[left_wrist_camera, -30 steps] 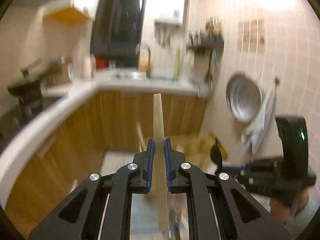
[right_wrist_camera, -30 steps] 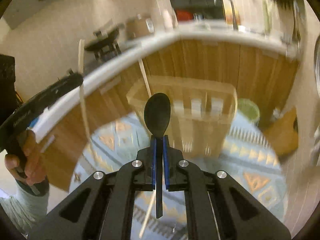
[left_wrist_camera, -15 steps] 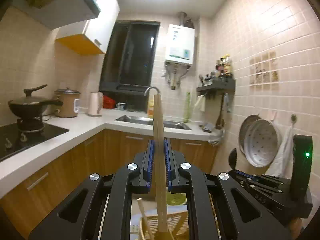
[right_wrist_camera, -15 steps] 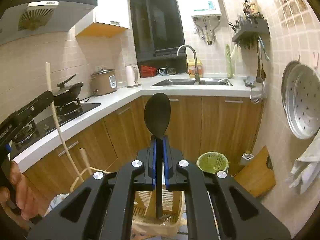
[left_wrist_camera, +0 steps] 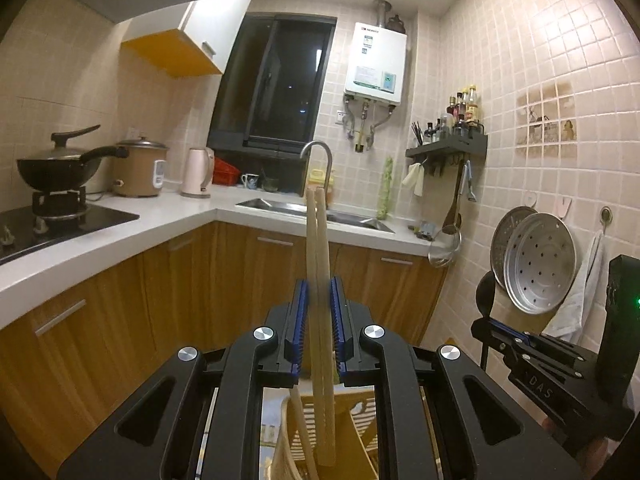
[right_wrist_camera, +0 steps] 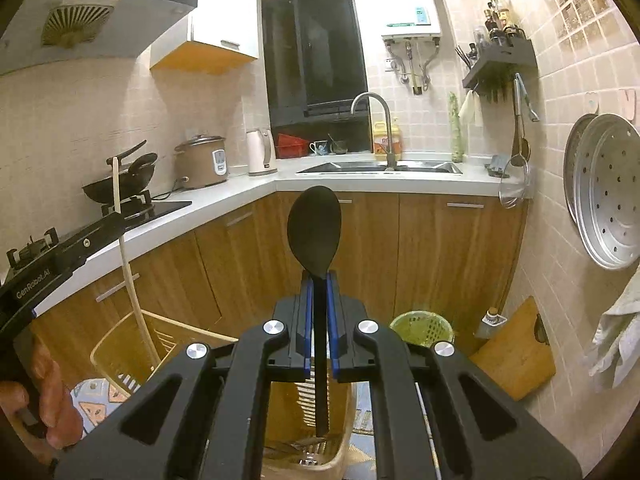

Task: Organize utensils
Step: 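Lift chopsticks and ladle over the beige holder and open both grippers, then grasp a clear plastic spoon with the left gripper while the right gripper grasps another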

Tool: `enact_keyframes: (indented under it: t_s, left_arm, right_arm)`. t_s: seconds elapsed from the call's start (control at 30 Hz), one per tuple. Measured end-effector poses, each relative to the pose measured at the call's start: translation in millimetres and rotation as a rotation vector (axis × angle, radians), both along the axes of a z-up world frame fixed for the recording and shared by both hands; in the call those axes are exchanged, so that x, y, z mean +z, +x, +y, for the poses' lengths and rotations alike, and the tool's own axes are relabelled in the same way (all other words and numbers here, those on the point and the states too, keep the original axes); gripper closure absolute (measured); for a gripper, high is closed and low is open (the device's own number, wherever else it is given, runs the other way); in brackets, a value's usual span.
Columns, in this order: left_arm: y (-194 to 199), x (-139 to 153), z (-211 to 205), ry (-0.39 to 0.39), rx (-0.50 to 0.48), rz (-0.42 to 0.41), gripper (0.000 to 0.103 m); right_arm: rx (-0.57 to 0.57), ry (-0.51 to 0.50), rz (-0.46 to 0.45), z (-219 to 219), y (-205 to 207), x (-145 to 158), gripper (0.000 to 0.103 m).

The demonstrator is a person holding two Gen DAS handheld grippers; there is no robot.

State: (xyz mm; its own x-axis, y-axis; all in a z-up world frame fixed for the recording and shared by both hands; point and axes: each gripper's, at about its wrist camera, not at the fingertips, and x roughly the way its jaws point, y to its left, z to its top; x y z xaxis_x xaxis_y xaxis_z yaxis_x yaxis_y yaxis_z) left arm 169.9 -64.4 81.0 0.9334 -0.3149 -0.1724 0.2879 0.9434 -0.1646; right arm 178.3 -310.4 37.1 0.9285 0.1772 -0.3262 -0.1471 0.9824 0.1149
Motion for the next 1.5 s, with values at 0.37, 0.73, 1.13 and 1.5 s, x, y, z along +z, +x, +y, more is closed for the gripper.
enact_keyframes:
  t_s: [0.37, 0.73, 1.13, 1.5]
  left_arm:
    - [-32, 9, 24, -0.033, -0.033, 0.015, 0.07]
    - [-72, 20, 33, 0.092, -0.233, 0.339, 0.069]
    - [-80, -119, 24, 0.304, -0.419, 0.931, 0.069]
    - [-90, -142, 6, 0.474, -0.364, 0.946, 0.074]
  right_arm:
    - [0.06, 0.047, 0.029, -11, -36, 15, 0.054]
    - [0.068, -0.099, 0.364, 2, -75, 21, 0.054]
    - [0.117, -0.094, 0.801, 3, -76, -61, 0.054]
    - [0.131, -0.139, 0.846, 5, -81, -75, 0.054]
